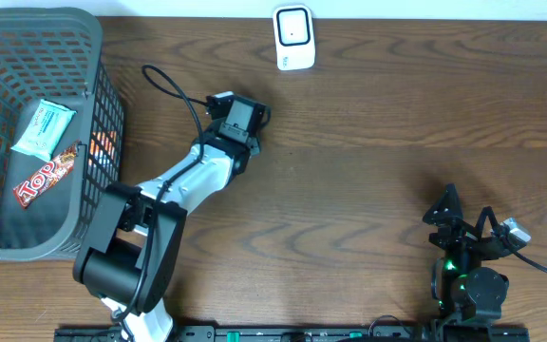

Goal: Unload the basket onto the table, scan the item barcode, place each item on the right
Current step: 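Hold the can's lid barcode facing the white scanner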

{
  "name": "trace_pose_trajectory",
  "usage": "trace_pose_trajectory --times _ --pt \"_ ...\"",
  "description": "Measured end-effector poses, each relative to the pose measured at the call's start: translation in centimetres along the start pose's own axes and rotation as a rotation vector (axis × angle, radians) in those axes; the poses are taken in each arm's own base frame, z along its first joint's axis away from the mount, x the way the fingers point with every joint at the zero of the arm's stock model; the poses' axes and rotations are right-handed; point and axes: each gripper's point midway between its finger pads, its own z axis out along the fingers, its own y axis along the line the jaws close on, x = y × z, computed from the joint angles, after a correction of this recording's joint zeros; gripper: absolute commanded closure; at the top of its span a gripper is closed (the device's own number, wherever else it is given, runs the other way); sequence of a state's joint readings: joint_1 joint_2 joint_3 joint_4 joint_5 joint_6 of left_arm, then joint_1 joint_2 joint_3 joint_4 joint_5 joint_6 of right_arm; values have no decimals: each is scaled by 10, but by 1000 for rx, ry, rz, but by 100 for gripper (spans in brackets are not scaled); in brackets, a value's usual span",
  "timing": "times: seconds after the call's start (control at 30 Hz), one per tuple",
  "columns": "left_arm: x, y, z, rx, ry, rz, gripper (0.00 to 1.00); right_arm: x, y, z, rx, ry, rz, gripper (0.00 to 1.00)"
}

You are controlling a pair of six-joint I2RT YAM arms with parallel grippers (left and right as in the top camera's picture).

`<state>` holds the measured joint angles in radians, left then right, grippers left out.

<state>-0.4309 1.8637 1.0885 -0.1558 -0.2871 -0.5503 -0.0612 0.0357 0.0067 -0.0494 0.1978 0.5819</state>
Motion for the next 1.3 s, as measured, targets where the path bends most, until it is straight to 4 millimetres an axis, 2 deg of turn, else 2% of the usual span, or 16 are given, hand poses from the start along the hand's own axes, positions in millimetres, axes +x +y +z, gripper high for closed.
trace_pose_trajectory --times 0.33,0.53,0.93,1.07,1.13,1.27,1.3 --pt "-8 -9 0 25 -40 -31 33 0 0 0 0 0 0 1" --pt "5 -5 15 -6 -14 -49 33 0 0 0 0 0 0 1" --pt "10 -5 9 -16 -1 -33 33 0 0 0 0 0 0 1" --pt "3 -4 -10 1 -15 -29 33 0 0 0 1 1 0 1" --pt "-10 -6 -26 27 -47 -36 33 0 0 0 1 1 0 1" --pt "-46 -12 -73 107 -150 -70 32 0 0 0 1 1 -1 1" --pt "-54 -13 -83 124 -174 -79 2 0 0 0 1 1 0 1"
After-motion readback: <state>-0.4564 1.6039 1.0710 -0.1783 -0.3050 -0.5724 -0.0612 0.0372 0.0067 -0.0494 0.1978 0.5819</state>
